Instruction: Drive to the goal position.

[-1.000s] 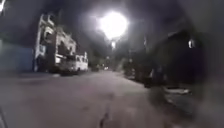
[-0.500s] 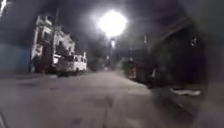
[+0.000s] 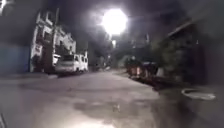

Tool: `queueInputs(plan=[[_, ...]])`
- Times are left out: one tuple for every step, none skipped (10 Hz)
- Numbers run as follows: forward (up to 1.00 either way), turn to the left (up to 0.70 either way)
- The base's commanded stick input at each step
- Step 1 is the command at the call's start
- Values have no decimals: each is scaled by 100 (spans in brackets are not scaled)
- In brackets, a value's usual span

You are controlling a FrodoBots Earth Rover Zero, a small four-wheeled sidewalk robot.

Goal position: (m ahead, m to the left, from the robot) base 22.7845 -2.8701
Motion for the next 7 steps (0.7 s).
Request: queueInputs(plan=[[70,0],[70,0],[70,0],[70,0],[70,0],[70,0],[70,0]])
